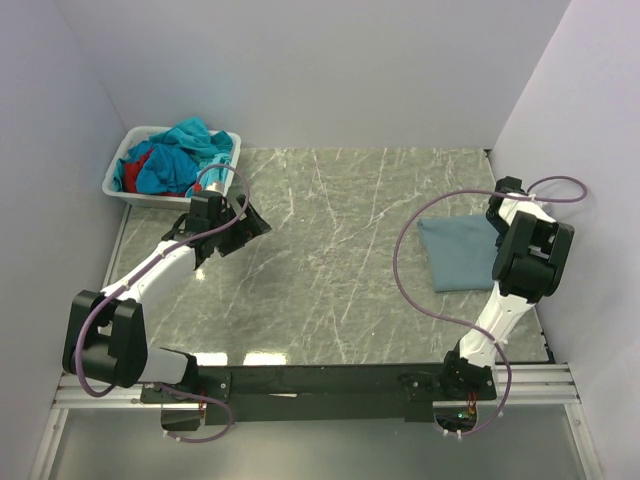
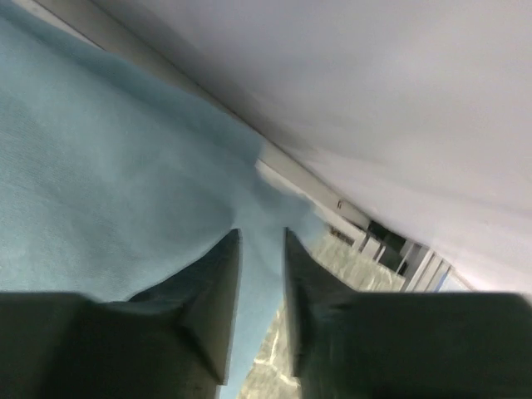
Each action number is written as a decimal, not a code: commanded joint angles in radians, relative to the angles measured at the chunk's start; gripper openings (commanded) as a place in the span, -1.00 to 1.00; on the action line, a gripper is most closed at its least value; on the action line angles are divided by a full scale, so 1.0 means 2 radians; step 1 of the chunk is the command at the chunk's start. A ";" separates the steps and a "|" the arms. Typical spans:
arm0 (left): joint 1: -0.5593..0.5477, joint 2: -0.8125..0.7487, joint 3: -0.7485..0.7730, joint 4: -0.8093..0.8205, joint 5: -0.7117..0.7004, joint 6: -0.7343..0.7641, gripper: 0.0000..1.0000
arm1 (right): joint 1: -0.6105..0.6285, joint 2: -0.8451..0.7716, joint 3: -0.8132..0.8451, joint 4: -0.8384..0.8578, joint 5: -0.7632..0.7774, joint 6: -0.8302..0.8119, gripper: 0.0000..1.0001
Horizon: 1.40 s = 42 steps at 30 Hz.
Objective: Fold and stack the t-shirts
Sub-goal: Neatly place the folded tshirt to the corner, then reset both grippers
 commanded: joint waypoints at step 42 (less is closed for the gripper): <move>-0.001 -0.192 0.014 -0.105 -0.134 -0.035 0.99 | 0.118 -0.574 -0.276 0.256 -0.499 0.063 0.86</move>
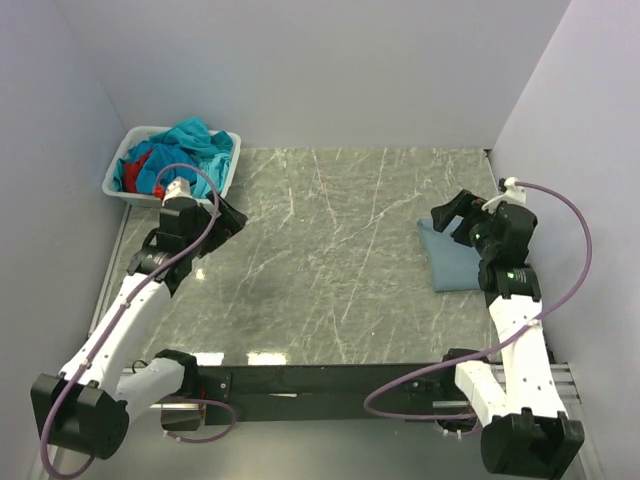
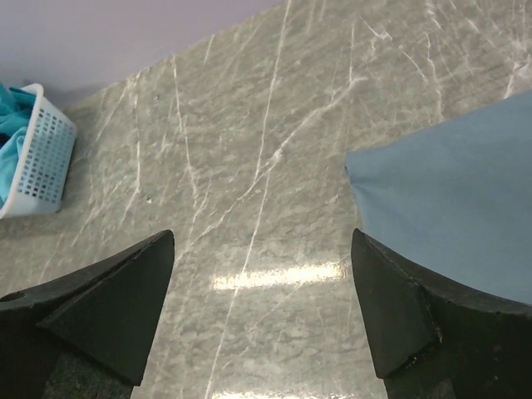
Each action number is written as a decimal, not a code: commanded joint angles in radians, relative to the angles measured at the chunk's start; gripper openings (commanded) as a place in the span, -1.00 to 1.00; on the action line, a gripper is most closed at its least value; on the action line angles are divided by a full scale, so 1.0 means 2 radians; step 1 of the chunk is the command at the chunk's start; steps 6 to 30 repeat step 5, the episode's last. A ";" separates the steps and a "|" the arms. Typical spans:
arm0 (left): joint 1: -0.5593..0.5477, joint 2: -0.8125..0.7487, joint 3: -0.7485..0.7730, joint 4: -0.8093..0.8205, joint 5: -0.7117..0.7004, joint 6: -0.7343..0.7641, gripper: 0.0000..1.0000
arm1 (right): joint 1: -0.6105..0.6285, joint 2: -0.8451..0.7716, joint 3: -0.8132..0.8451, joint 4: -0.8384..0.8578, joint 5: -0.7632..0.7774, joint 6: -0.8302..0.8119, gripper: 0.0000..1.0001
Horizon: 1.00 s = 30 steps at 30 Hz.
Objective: Fold and stack the t-shirts
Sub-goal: Reset both grippers
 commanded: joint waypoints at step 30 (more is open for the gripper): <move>-0.001 -0.017 0.024 -0.025 -0.039 -0.001 0.99 | 0.000 -0.039 -0.014 0.038 -0.007 0.004 0.87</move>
